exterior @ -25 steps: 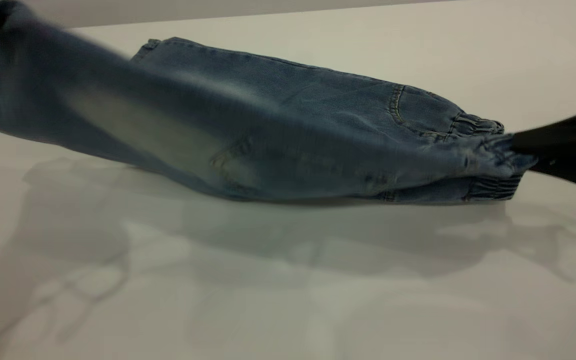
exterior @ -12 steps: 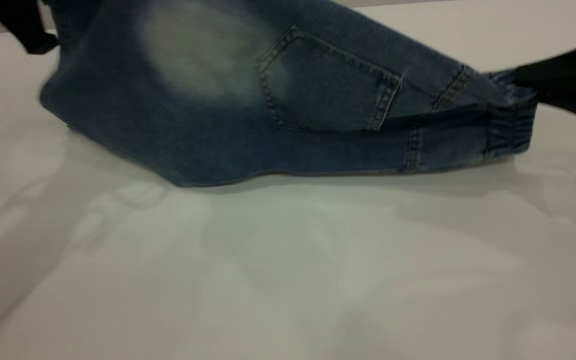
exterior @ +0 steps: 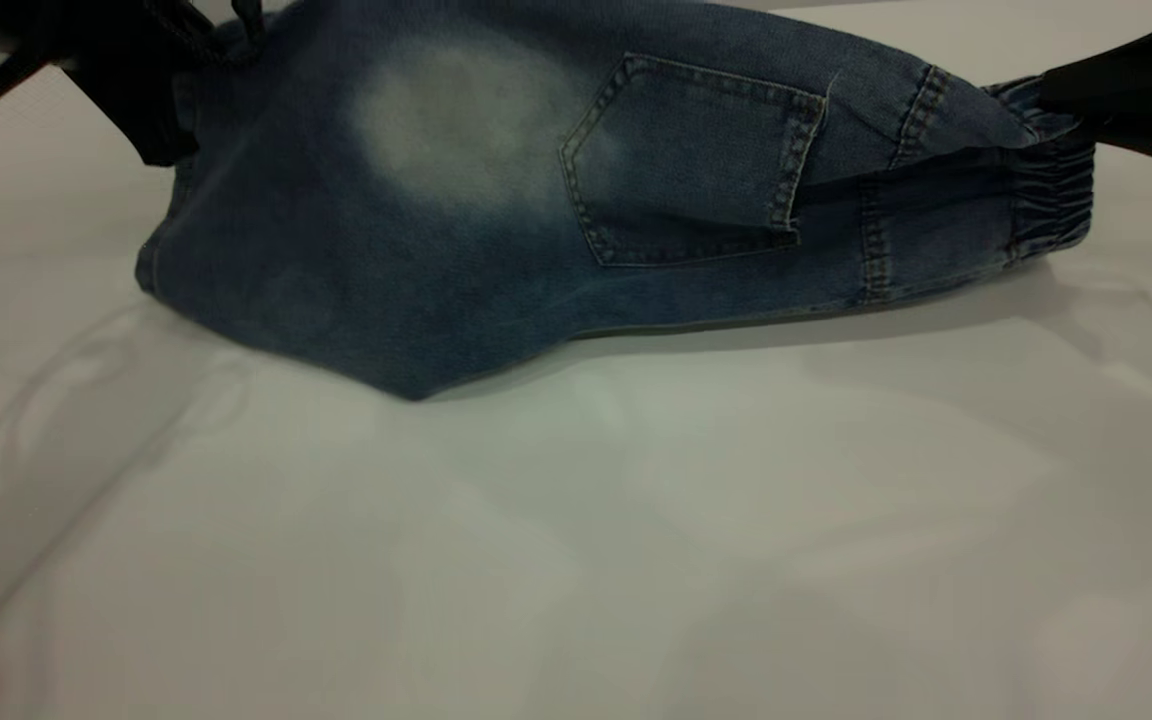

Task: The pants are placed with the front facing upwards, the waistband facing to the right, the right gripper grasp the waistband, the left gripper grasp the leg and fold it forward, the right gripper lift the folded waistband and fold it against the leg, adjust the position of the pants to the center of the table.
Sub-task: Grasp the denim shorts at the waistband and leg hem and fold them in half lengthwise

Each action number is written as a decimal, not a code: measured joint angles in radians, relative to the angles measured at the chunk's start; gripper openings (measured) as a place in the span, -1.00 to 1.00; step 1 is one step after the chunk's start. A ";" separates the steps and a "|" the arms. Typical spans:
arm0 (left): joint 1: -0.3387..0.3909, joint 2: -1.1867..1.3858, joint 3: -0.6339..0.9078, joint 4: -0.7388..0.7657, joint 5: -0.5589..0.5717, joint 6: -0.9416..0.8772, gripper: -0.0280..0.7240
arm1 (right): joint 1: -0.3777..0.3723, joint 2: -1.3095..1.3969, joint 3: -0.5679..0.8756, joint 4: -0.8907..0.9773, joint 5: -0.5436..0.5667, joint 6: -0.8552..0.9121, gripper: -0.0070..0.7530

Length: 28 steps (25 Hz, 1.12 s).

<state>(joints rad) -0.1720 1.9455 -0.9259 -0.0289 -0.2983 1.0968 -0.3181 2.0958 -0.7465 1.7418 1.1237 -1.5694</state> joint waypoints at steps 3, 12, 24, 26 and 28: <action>0.000 0.012 -0.020 0.000 -0.006 0.001 -0.82 | 0.000 0.000 -0.002 0.001 -0.021 -0.001 -0.88; 0.001 0.061 -0.087 0.001 -0.015 0.001 -0.82 | 0.000 0.002 -0.022 0.003 -0.026 -0.001 -0.87; 0.001 0.097 -0.106 0.001 -0.001 0.001 -0.82 | 0.000 0.002 -0.030 0.004 -0.077 -0.001 -0.27; 0.001 0.097 -0.106 0.001 -0.002 0.001 -0.82 | 0.000 0.002 -0.030 0.004 -0.076 -0.001 -0.07; 0.001 0.097 -0.106 0.002 -0.004 0.002 -0.82 | 0.000 0.002 -0.030 0.003 -0.063 -0.001 0.06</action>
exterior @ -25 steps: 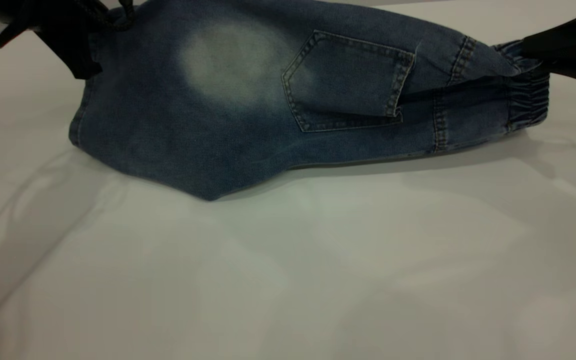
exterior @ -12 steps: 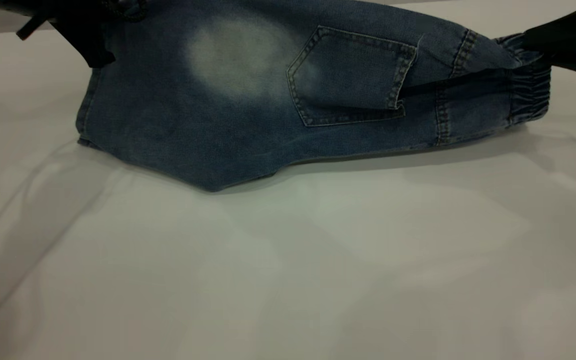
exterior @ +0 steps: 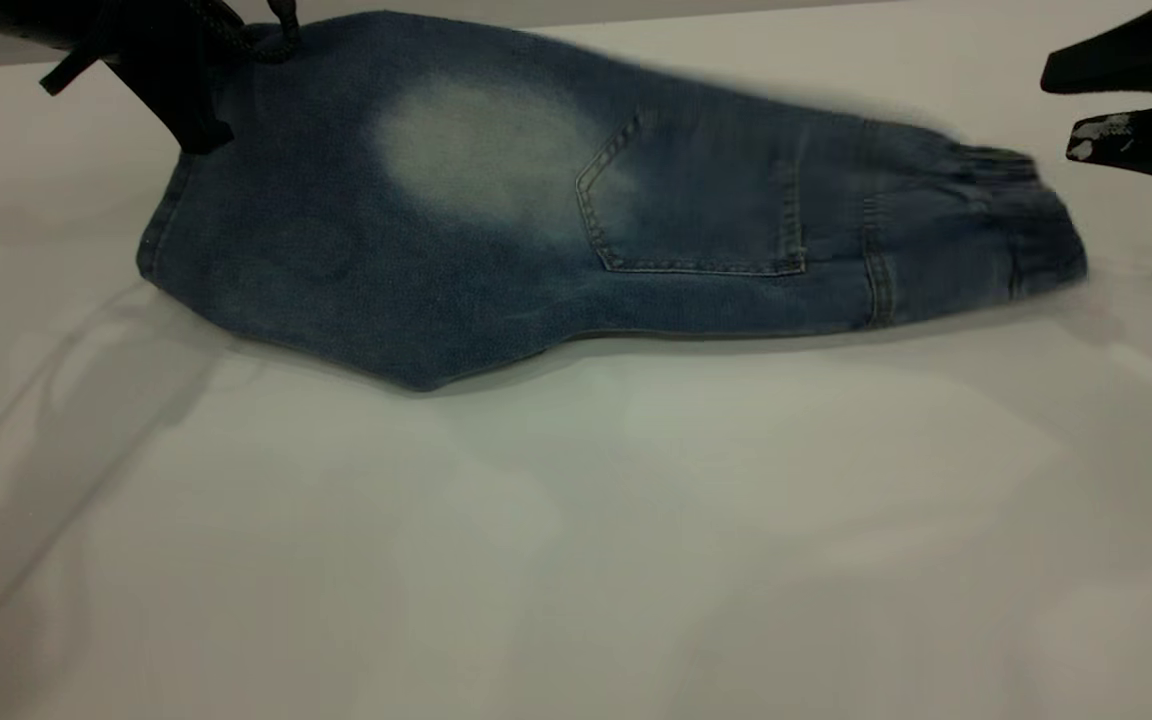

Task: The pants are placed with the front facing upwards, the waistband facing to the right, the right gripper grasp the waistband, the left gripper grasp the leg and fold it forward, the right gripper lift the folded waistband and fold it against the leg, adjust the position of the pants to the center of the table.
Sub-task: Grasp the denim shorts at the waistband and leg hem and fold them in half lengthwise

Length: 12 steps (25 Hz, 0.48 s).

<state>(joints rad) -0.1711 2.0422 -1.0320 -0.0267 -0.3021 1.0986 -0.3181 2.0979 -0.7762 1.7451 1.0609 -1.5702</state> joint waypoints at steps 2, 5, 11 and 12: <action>0.000 0.000 0.000 0.000 -0.001 0.000 -0.82 | 0.000 0.000 0.001 0.000 0.011 0.000 0.15; 0.000 0.002 0.001 0.000 -0.028 0.000 -0.82 | 0.000 0.000 0.005 0.001 0.025 0.013 0.18; 0.022 0.043 -0.021 -0.007 -0.158 -0.004 -0.81 | 0.000 0.000 0.058 -0.001 0.009 0.044 0.19; 0.027 0.051 -0.030 -0.007 -0.163 -0.004 -0.81 | 0.000 0.000 0.066 -0.001 0.008 0.044 0.19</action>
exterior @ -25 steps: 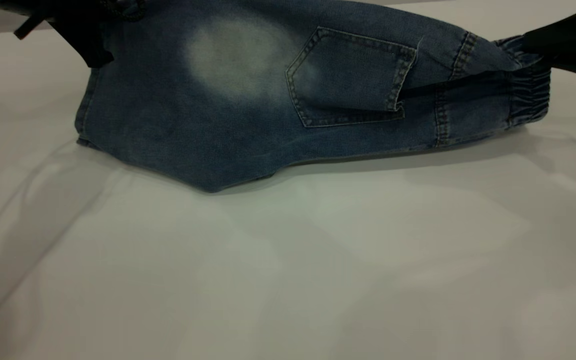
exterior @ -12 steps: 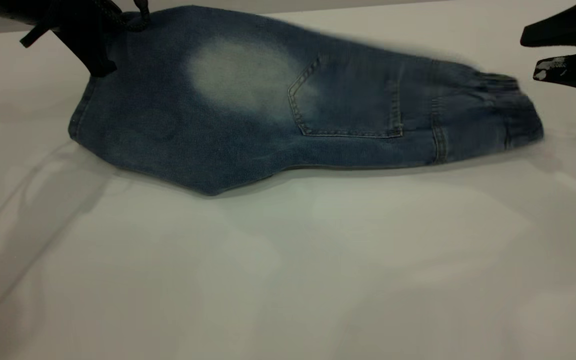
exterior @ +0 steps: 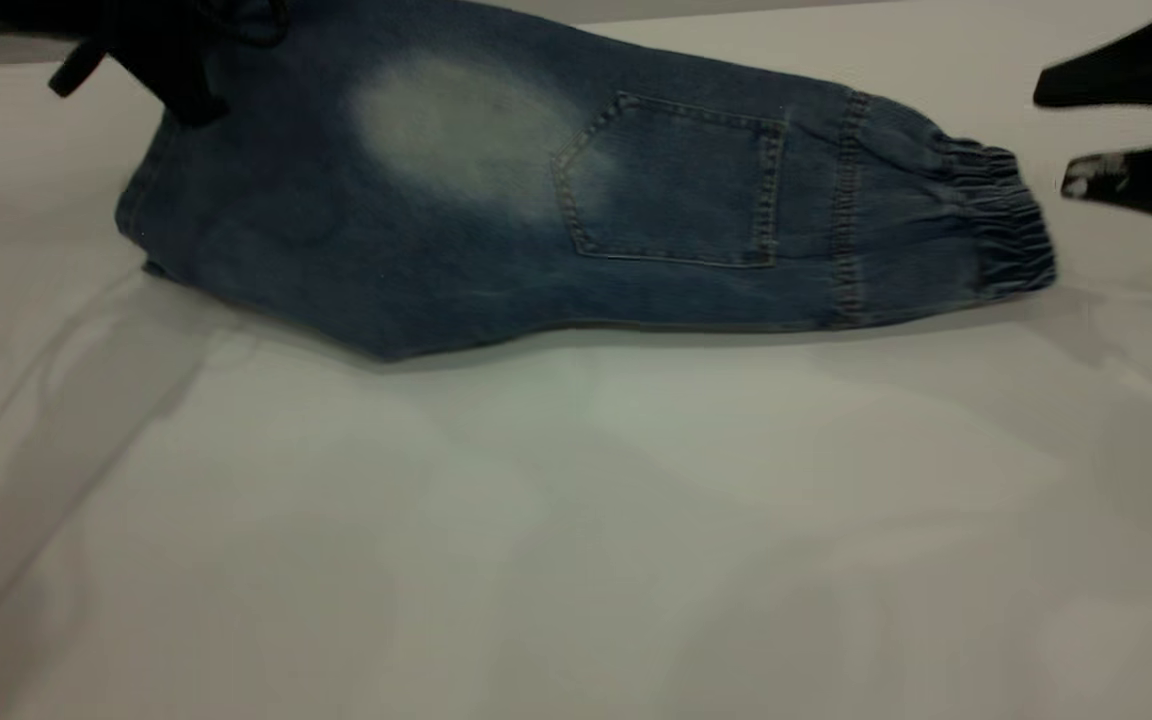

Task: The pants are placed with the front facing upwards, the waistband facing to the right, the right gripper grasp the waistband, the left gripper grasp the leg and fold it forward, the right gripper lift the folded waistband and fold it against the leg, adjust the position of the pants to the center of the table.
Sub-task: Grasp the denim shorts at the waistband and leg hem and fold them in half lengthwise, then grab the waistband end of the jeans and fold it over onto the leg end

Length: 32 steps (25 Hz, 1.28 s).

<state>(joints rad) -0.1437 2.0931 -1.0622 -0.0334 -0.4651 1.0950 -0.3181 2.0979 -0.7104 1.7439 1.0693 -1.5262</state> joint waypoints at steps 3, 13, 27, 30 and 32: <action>0.005 0.029 -0.009 -0.001 0.028 0.000 -0.81 | 0.000 0.000 0.006 0.001 0.001 0.000 0.19; 0.003 0.088 -0.009 0.000 -0.032 -0.011 -0.56 | 0.009 0.000 0.006 -0.022 0.001 0.043 0.19; 0.002 0.087 -0.008 -0.060 -0.185 -0.090 0.06 | 0.147 0.084 0.005 0.002 -0.185 0.176 0.19; 0.002 0.087 -0.007 -0.058 -0.185 -0.091 0.06 | 0.147 0.129 -0.015 0.000 -0.159 0.164 0.19; 0.002 0.087 -0.007 -0.054 -0.185 -0.114 0.06 | 0.147 0.158 -0.041 0.002 -0.145 0.152 0.19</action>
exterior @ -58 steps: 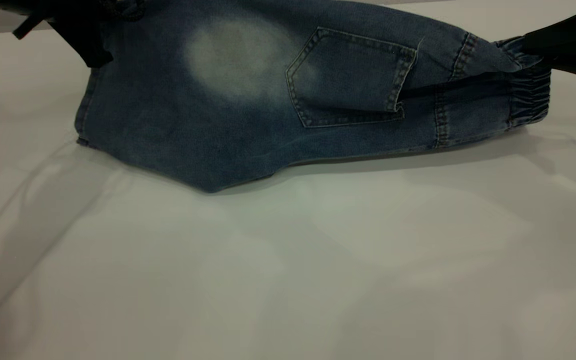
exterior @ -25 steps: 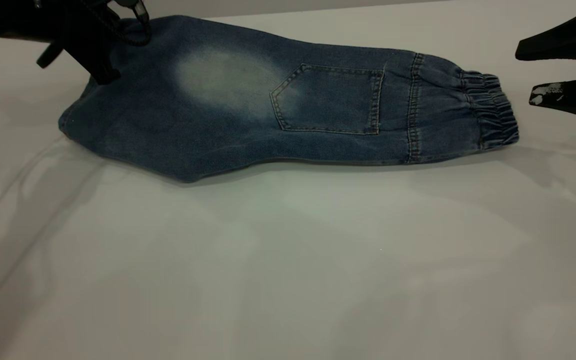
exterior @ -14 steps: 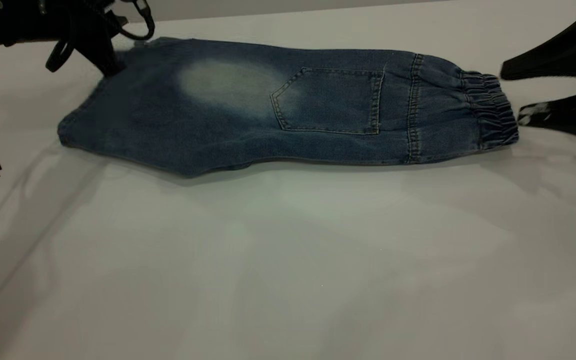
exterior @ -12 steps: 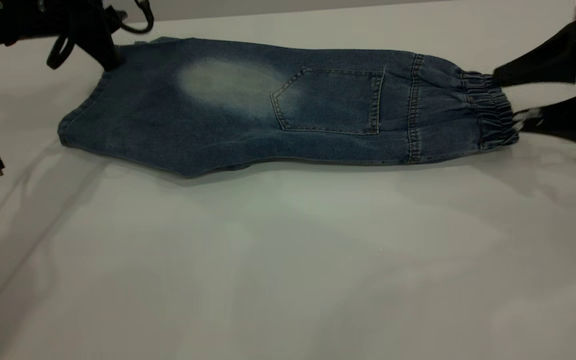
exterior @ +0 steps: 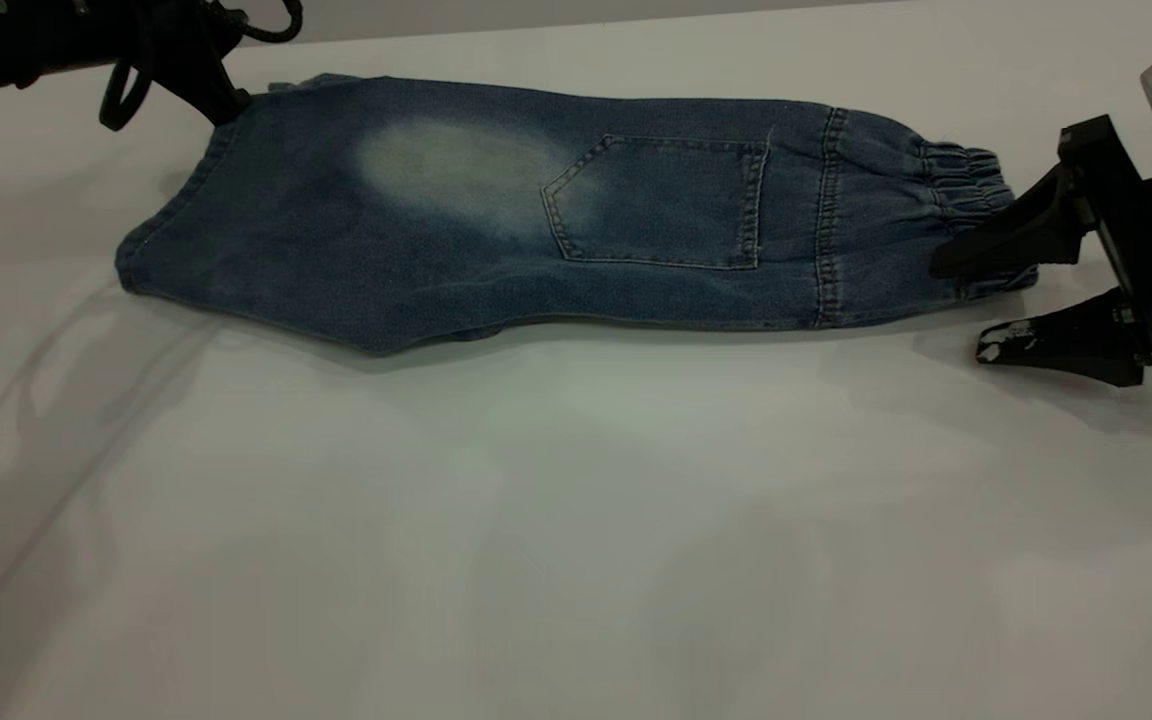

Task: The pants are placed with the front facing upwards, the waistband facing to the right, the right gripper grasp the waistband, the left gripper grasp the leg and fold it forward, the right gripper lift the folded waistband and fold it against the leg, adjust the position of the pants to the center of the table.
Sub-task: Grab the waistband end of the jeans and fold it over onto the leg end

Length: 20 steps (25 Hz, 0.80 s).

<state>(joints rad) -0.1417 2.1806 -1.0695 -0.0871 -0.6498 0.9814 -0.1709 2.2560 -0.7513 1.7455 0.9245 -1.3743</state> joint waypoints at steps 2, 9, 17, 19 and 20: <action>0.000 0.000 0.000 0.006 0.002 -0.013 0.06 | 0.000 0.020 -0.028 0.000 0.014 -0.013 0.19; 0.000 -0.001 0.000 0.010 0.014 -0.013 0.07 | -0.001 0.076 -0.120 -0.001 0.012 0.005 0.19; 0.000 -0.001 0.000 0.009 0.070 -0.026 0.07 | -0.001 0.081 -0.190 0.001 -0.038 0.016 0.18; 0.000 -0.001 0.000 0.010 0.096 -0.027 0.06 | -0.001 0.081 -0.190 0.003 -0.049 0.019 0.11; 0.000 -0.001 0.000 0.012 0.108 -0.027 0.06 | -0.001 0.081 -0.190 0.003 -0.052 0.019 0.05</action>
<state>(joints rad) -0.1417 2.1797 -1.0695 -0.0751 -0.5414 0.9547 -0.1720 2.3370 -0.9413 1.7487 0.8723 -1.3555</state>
